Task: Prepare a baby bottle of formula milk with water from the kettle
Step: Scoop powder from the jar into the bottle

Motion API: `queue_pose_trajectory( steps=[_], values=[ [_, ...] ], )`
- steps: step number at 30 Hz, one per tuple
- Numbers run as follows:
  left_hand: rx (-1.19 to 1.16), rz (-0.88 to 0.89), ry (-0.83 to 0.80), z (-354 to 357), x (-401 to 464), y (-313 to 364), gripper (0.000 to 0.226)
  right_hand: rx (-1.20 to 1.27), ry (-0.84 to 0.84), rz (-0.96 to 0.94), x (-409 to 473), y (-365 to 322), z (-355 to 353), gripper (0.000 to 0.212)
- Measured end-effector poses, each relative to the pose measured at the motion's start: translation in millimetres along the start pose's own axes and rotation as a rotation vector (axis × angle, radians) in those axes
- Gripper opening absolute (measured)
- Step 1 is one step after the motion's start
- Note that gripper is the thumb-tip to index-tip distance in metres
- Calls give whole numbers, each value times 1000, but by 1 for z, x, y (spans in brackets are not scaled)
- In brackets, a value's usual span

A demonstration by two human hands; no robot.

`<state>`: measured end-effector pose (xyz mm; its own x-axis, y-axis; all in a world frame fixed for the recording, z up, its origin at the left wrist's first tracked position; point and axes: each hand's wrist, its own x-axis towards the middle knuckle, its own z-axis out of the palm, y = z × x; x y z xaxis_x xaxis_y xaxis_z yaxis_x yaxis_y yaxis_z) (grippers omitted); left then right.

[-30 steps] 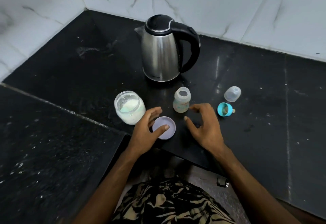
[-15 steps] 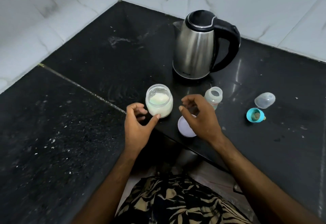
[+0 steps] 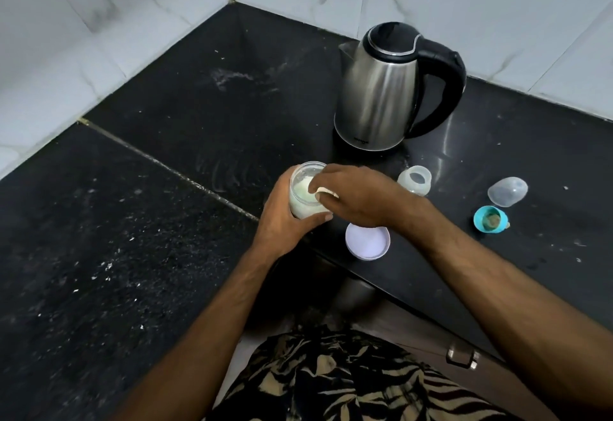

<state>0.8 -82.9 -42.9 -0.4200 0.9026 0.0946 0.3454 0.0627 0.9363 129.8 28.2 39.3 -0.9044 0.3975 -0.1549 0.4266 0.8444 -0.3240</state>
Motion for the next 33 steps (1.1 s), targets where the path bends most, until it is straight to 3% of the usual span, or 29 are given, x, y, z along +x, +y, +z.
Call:
queue_pose_trajectory(
  steps=[5, 10, 13, 15, 20, 24, 29, 33],
  values=[
    [34, -37, -46, 0, -3, -10, 100, -193, -207, 45, 11, -15, -8, 17],
    [21, -42, -44, 4, -8, -7, 100, -236, -398, 127, 12, -23, -15, 28],
    [19, -44, -42, 6, -10, -5, 99, -203, -510, 169, 15, -24, -16, 8],
    [19, -39, -39, 7, -12, -4, 99, -193, -520, 189, 14, -23, -14, 21],
    [14, -44, -35, 8, -14, 0, 98, -183, -328, 171, 12, -16, -2, 28],
    [29, -42, -36, 7, -14, -2, 100, -161, -248, 170, 8, -20, -3, 11],
    [59, -47, -22, 9, -14, -6, 100, -219, -36, 131, 2, -20, 0, 5],
    [54, -75, -33, 10, -10, -13, 96, -120, 58, 152, -8, -21, 0, 24]
  ],
)
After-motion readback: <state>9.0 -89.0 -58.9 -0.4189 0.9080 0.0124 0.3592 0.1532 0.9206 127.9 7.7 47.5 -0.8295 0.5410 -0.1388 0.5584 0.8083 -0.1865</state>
